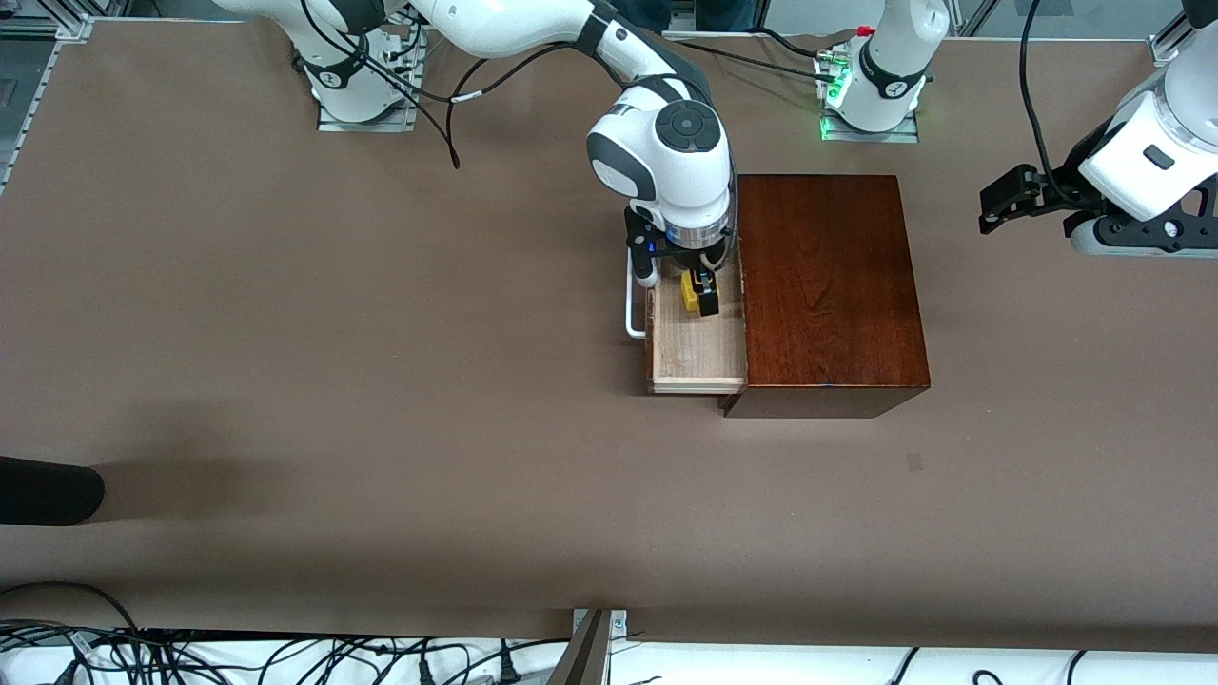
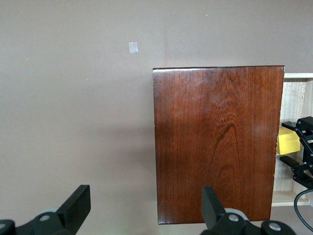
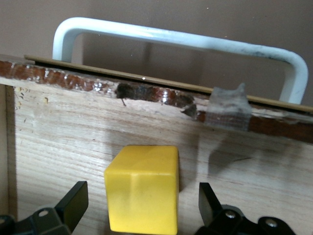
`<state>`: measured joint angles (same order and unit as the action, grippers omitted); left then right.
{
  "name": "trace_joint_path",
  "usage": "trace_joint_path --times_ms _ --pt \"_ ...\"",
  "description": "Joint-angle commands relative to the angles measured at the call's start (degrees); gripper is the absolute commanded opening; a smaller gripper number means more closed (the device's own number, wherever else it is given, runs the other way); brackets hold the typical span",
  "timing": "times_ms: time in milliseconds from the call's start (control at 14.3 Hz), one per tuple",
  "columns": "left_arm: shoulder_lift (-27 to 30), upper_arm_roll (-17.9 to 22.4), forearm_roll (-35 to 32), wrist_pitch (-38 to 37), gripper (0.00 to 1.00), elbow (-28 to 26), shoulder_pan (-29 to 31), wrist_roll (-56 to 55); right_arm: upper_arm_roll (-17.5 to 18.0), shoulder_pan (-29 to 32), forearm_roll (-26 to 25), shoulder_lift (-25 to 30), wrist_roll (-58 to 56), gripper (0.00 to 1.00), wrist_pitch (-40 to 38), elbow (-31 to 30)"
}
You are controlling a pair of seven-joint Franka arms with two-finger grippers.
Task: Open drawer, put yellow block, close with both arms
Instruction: 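Lower the cube into the drawer and open the right gripper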
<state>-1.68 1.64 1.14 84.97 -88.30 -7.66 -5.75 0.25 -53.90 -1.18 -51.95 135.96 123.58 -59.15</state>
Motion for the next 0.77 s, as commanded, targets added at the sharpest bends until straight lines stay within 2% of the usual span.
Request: trace_joint_path --times_ms 0,209,349,558,698 --pt "-0.87 0.03 1.06 -0.85 1.00 1.90 -0.16 0.30 -0.69 -0.68 -1.01 -0.96 1.15 1.00 0.08 1.84" --pt "-0.78 -1.90 0.36 -0.94 1.00 1.90 -0.16 0.31 -1.12 -0.68 -1.01 -0.35 1.06 1.00 -0.88 2.02" --pt "-0.78 -2.17 0.36 -0.94 1.00 1.90 -0.16 0.39 -2.09 -0.68 -1.28 0.53 0.97 1.00 -4.65 2.28" --pt "-0.78 -2.17 0.36 -0.94 1.00 1.90 -0.16 0.48 -3.05 -0.24 -1.72 6.23 -0.78 1.00 -11.23 2.28" --pt "-0.78 -2.25 0.45 -0.94 1.00 2.51 -0.16 0.48 -3.58 -0.15 -1.63 10.27 -7.60 1.00 -15.11 2.28"
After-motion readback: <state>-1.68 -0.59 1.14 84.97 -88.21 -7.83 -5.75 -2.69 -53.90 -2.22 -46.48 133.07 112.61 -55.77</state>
